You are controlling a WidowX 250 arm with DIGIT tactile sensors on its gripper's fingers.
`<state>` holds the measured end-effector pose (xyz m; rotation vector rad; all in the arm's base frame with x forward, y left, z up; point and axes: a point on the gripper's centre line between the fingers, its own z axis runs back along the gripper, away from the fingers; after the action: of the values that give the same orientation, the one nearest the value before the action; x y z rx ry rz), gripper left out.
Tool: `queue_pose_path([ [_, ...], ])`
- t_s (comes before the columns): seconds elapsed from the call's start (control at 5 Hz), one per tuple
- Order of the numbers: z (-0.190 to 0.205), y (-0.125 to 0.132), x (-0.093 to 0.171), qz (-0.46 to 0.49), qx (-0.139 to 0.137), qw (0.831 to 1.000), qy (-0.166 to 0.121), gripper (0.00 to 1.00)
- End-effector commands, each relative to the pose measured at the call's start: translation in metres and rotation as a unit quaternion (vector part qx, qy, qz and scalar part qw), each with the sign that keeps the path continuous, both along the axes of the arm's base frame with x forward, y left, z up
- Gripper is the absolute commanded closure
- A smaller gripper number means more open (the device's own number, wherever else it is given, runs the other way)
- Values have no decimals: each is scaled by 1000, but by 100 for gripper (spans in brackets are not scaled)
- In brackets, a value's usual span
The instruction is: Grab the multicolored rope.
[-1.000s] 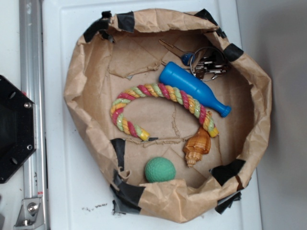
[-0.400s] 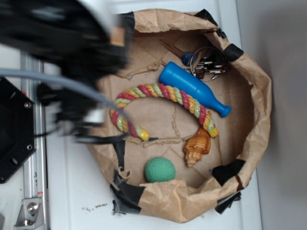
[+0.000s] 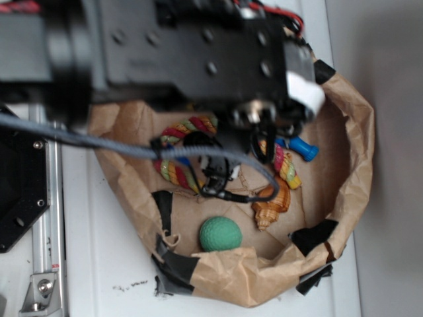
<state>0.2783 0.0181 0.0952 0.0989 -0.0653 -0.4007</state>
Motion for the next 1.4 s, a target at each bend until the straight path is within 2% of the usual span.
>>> queue_pose_path([
  [0.0, -28, -52, 3, -86, 14, 996, 22, 0],
  [0.4, -51, -31, 30, -141, 101, 985, 21, 0],
  [0.6, -51, -6, 41, -149, 100, 983, 22, 0],
  [0.8, -74, 0, 42, -170, 65, 982, 46, 0],
  [1.0, -76, -9, 30, -201, 3, 979, 43, 0],
  [1.2, -69, -21, 13, -224, -19, 974, 30, 0],
])
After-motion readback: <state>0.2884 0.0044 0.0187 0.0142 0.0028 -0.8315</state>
